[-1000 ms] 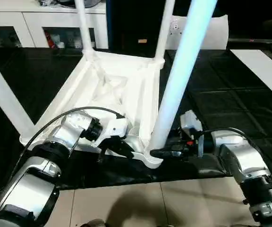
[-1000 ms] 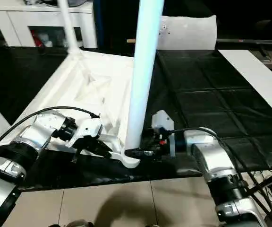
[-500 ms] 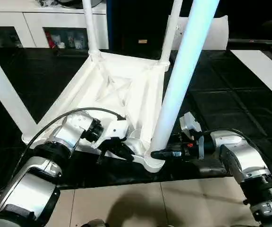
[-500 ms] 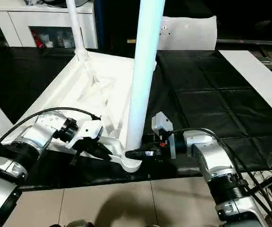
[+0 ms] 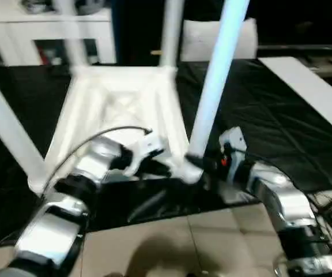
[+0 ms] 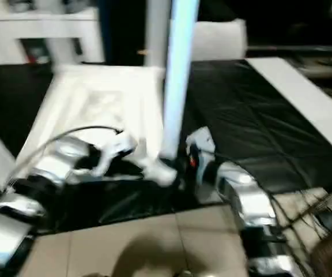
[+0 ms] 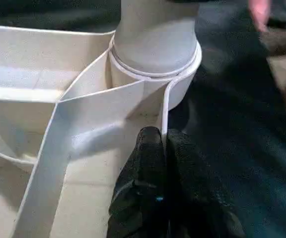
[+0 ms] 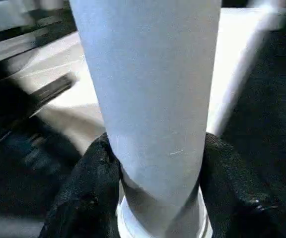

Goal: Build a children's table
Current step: Rotate leg to tighten

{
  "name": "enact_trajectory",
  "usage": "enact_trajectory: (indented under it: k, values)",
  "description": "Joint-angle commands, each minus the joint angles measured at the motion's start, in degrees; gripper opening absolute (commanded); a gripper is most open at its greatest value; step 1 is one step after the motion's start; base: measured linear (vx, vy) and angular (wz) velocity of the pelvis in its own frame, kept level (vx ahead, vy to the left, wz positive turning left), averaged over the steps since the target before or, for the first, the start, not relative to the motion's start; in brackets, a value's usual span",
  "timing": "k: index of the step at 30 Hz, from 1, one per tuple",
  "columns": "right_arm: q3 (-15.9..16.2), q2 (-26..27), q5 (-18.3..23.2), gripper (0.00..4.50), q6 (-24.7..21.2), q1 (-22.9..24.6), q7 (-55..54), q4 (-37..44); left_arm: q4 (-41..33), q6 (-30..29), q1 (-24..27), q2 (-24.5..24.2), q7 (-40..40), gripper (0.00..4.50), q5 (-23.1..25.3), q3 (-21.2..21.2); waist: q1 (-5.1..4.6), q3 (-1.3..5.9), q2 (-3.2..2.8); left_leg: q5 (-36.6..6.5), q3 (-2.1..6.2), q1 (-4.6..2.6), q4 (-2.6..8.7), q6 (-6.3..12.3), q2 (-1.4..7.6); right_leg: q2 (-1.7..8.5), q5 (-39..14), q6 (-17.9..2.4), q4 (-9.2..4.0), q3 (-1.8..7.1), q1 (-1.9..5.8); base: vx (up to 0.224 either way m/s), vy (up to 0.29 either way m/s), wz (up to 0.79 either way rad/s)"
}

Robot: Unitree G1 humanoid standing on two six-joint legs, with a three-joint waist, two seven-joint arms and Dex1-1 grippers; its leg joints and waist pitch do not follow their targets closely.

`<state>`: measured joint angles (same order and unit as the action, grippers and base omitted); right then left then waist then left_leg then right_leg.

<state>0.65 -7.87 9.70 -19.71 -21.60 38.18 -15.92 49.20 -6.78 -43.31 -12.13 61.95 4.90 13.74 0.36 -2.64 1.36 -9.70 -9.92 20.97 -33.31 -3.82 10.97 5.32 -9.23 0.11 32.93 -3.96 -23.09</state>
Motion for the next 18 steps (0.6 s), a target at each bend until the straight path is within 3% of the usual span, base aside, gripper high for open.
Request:
enact_trajectory:
  k: [1, 4, 5, 6, 8, 11, 18]
  values:
    - [6.6, 8.3, 0.4, 1.93, -2.7, -2.4, -4.2, -1.9, -1.4, -0.9, -2.6, 7.1, -9.0, 0.00, -2.0, -1.3, -0.43, 2.59, 0.08, -25.5, 1.25, -0.87, 4.35, -0.79, 1.33, 2.75, -35.3, -5.7, -5.83, 1.09, 1.15, 0.000, 0.000, 0.00]
    - [5.8, 11.4, -0.6, 1.93, -2.9, -4.2, -9.7, -3.5, -1.5, -2.1, -3.1, 8.2, -13.1, 0.00, -1.3, -2.0, -1.42, 2.46, 0.07, -26.6, 1.33, -0.81, 4.38, -0.43, 1.27, 2.62, -35.7, -5.5, -6.11, 1.04, 1.02, 0.000, 0.000, 0.00]
    - [5.5, 12.7, -0.2, 1.93, -2.5, -4.8, -10.6, -4.0, -2.0, -2.6, -3.1, 8.5, -14.5, 0.00, -0.8, -2.2, -1.54, 2.56, 0.35, -26.8, 1.26, -0.87, 4.28, -0.25, 1.19, 2.57, -35.8, -5.4, -6.16, 1.01, 1.03, 0.000, 0.000, 0.00]
    - [5.9, 12.6, -0.4, 1.93, -2.1, -4.7, -10.0, -3.7, -2.5, -2.4, -2.8, 8.4, -14.4, 0.00, -0.6, -2.0, -1.64, 2.53, 0.16, -26.7, 1.25, -0.88, 4.27, 0.14, 1.21, 2.71, -35.6, -5.4, -6.19, 1.18, 0.99, 0.000, 0.000, 0.00]
    - [6.2, 12.7, -0.7, 2.49, -1.9, -4.5, -9.9, -3.3, -3.1, -2.6, -2.5, 8.4, -14.6, 0.00, -0.3, -1.8, -1.53, 2.67, 0.19, -25.5, 1.16, -0.63, 4.42, 0.70, 1.34, 2.77, -33.9, -5.6, -6.01, 1.45, 1.22, 0.000, 0.000, 0.00]
    - [6.4, 12.1, -1.2, 2.76, -1.3, -3.4, -8.9, -2.1, -4.6, -2.4, -1.5, 7.9, -14.3, 0.00, 0.3, -1.3, -1.40, 2.82, 0.16, -23.2, 0.93, -0.34, 4.63, 1.19, 1.55, 2.69, -28.6, -7.3, -5.38, 1.84, 1.49, 0.000, 0.000, 0.00]
    - [4.2, 3.5, -0.5, 3.38, 0.7, 0.0, -2.2, 1.5, -7.2, 0.5, 1.6, 2.9, -6.7, 0.00, 0.7, 0.3, -0.57, 3.27, 0.13, -17.0, 0.29, 0.00, 4.44, 2.85, 1.66, 2.64, -18.9, -10.7, -4.25, 2.30, 2.42, 0.000, 0.000, 0.00]
